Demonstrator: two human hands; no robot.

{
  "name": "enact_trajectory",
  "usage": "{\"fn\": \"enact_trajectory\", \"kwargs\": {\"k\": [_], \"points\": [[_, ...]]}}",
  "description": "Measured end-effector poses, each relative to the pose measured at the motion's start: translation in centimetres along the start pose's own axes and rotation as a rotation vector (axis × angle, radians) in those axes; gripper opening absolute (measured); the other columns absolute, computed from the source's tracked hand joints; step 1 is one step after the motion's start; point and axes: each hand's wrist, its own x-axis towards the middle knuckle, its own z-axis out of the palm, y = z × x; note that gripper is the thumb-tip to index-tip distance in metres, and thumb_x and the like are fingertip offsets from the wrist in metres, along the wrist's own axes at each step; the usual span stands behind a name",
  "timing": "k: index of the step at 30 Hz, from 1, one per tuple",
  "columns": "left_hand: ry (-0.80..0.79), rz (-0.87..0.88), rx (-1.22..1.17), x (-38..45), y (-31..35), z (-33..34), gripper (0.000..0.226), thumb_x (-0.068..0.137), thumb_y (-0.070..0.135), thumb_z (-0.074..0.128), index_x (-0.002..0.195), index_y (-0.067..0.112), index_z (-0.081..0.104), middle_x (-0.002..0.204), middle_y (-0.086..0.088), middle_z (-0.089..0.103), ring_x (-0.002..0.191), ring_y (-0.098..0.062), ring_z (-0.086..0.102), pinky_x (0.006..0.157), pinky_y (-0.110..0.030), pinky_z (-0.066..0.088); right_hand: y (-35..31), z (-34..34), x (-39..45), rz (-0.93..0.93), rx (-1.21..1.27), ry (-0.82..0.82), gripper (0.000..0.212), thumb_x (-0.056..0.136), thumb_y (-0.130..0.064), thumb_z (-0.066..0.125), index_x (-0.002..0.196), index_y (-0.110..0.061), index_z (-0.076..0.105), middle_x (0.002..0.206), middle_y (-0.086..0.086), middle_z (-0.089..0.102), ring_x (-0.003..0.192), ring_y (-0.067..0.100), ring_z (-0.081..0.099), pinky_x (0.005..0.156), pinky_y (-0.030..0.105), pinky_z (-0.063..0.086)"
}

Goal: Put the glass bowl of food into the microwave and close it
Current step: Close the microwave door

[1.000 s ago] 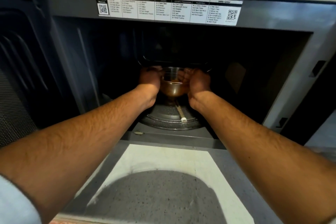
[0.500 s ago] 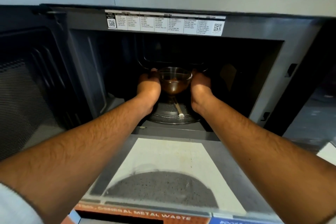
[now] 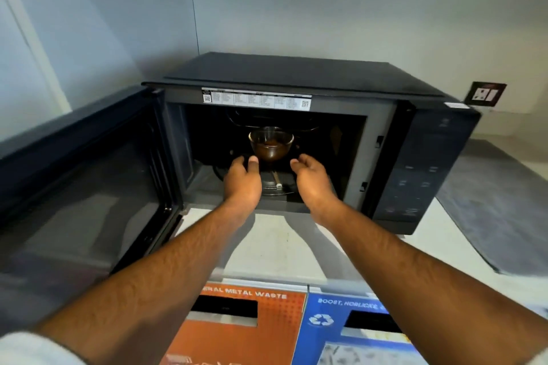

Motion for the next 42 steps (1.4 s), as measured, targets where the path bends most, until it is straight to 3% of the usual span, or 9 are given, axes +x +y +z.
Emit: {"fn": "enact_trajectory", "kwargs": {"k": [3,6,8,12,16,21,29,34,42], "points": [[-0.056,-0.034,0.075,-3.7,0.8,-1.8,0.051,0.103,0.039,0.042,0.146,0.013,0.044,0.144,-0.010,0.057,0.132,-0.032,0.053,0.108,-0.039,0.041,-0.5,-0.6,-3.1,0.015,-0.055,-0.031,0.059,0.103,-0.031,0.057,0.158,-0.020,0.039,0.158,0.003,0.050,0.142,0.024,0.051,0.120,0.041,0.040],[-0.112,-0.046,0.266,-7.1,1.6,-4.0,0.055,0.101,0.043,0.044,0.148,0.014,0.041,0.146,-0.013,0.056,0.132,-0.034,0.053,0.110,-0.047,0.042,-1.7,-1.6,-6.4,-0.019,-0.202,-0.037,0.058,0.103,-0.029,0.057,0.158,-0.021,0.039,0.146,0.007,0.061,0.123,0.021,0.063,0.098,0.025,0.045],[-0.139,-0.053,0.471,-9.1,2.8,-5.8,0.055,0.099,0.045,0.047,0.144,0.012,0.044,0.140,-0.015,0.058,0.129,-0.037,0.054,0.107,-0.049,0.044,-2.8,-2.7,-8.6,-0.046,-0.295,-0.052,0.055,0.104,-0.027,0.055,0.157,-0.021,0.040,0.145,0.007,0.062,0.126,0.026,0.063,0.090,0.020,0.046],[-0.234,0.001,0.762,-11.6,5.1,-9.6,0.064,0.096,0.046,0.052,0.142,0.002,0.041,0.151,-0.019,0.044,0.142,-0.036,0.039,0.118,-0.047,0.030,-5.7,-4.9,-11.8,-0.093,-0.428,-0.119,0.055,0.104,-0.026,0.057,0.156,-0.020,0.042,0.155,0.004,0.051,0.141,0.028,0.052,0.115,0.038,0.043],[-0.243,0.079,0.871,-13.8,7.5,-13.6,0.077,0.096,0.046,0.053,0.153,0.002,0.026,0.165,-0.016,0.025,0.155,-0.033,0.014,0.127,-0.044,0.012,-8.0,-7.0,-14.8,-0.158,-0.543,-0.177,0.054,0.103,-0.027,0.057,0.155,-0.018,0.043,0.163,0.003,0.042,0.148,0.026,0.043,0.121,0.039,0.035],[-0.192,0.210,0.923,-16.9,10.3,-17.2,0.081,0.096,0.042,0.054,0.157,0.004,0.017,0.168,-0.017,0.012,0.157,-0.034,0.003,0.127,-0.047,0.004,-9.9,-9.1,-16.8,-0.268,-0.758,-0.116,0.056,0.102,-0.032,0.058,0.154,-0.016,0.045,0.163,0.005,0.042,0.152,0.027,0.038,0.128,0.049,0.025],[0.020,0.357,1.147,-19.3,13.5,-24.0,0.076,0.093,0.040,0.056,0.153,0.003,0.030,0.162,-0.020,0.027,0.153,-0.038,0.019,0.125,-0.051,0.017,-12.5,-14.8,-15.3,-0.452,-0.957,-0.001,0.077,0.097,-0.037,0.065,0.160,-0.014,0.029,0.171,0.008,0.025,0.160,0.030,0.018,0.128,0.045,0.022],[0.062,0.253,1.342,-20.7,13.6,-26.7,0.078,0.092,0.041,0.055,0.152,-0.002,0.028,0.159,-0.027,0.030,0.149,-0.044,0.026,0.121,-0.054,0.025,-12.7,-18.3,-12.7,-0.489,-1.152,0.102,0.082,0.098,-0.040,0.061,0.163,-0.011,0.022,0.174,0.012,0.013,0.162,0.033,0.009,0.131,0.047,0.017],[0.094,0.112,1.391,-23.3,12.9,-26.9,0.080,0.093,0.037,0.054,0.153,-0.006,0.023,0.159,-0.029,0.030,0.148,-0.045,0.028,0.120,-0.052,0.027,-11.7,-22.4,-9.7,-0.521,-1.354,0.048,0.083,0.101,-0.046,0.048,0.165,-0.010,0.011,0.175,0.012,0.011,0.162,0.033,0.005,0.132,0.048,0.004]]}}
